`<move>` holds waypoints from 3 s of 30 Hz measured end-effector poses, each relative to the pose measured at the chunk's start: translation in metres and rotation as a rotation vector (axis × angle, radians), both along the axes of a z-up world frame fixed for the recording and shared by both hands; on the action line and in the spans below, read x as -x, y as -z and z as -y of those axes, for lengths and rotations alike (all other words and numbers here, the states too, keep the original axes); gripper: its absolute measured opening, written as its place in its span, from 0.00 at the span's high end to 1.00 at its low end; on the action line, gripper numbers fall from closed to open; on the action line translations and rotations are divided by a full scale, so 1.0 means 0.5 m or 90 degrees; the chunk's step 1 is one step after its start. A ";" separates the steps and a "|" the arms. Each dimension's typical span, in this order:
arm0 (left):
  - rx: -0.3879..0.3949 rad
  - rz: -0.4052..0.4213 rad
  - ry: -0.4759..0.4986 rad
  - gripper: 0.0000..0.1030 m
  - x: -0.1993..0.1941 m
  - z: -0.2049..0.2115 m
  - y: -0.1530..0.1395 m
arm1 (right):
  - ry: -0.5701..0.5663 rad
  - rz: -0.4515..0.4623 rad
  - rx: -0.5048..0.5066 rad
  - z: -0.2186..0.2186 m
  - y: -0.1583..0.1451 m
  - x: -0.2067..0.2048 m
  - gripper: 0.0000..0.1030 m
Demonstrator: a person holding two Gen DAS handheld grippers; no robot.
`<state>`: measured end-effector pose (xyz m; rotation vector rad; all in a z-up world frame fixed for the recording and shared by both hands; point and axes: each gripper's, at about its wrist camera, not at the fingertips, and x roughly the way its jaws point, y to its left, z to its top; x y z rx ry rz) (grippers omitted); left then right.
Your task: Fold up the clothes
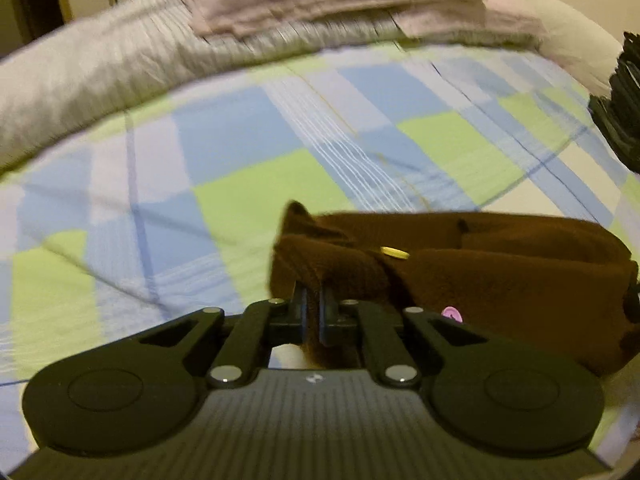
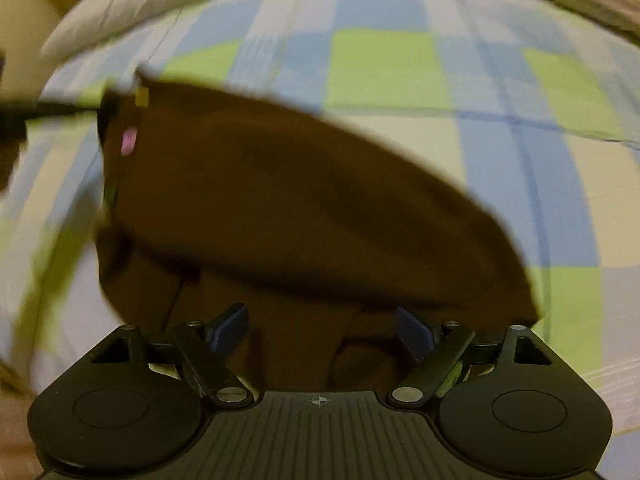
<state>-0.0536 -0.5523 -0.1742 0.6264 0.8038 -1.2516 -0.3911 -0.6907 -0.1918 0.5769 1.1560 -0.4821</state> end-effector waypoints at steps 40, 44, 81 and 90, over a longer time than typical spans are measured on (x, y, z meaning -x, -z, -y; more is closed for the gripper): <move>0.077 -0.074 -0.162 0.79 0.184 -0.503 -0.533 | -0.190 0.298 0.372 -0.050 -0.771 -0.338 0.57; -0.009 -0.113 -0.213 0.66 0.169 -0.528 -0.427 | -0.202 0.328 0.292 -0.061 -0.636 -0.499 0.18; -0.109 -0.140 0.051 0.95 -0.139 0.278 0.098 | 0.122 0.205 -0.165 0.143 0.085 -0.288 0.91; 0.047 -0.163 0.015 0.97 -0.159 0.157 -0.077 | 0.237 0.207 0.045 0.189 -0.102 -0.115 0.92</move>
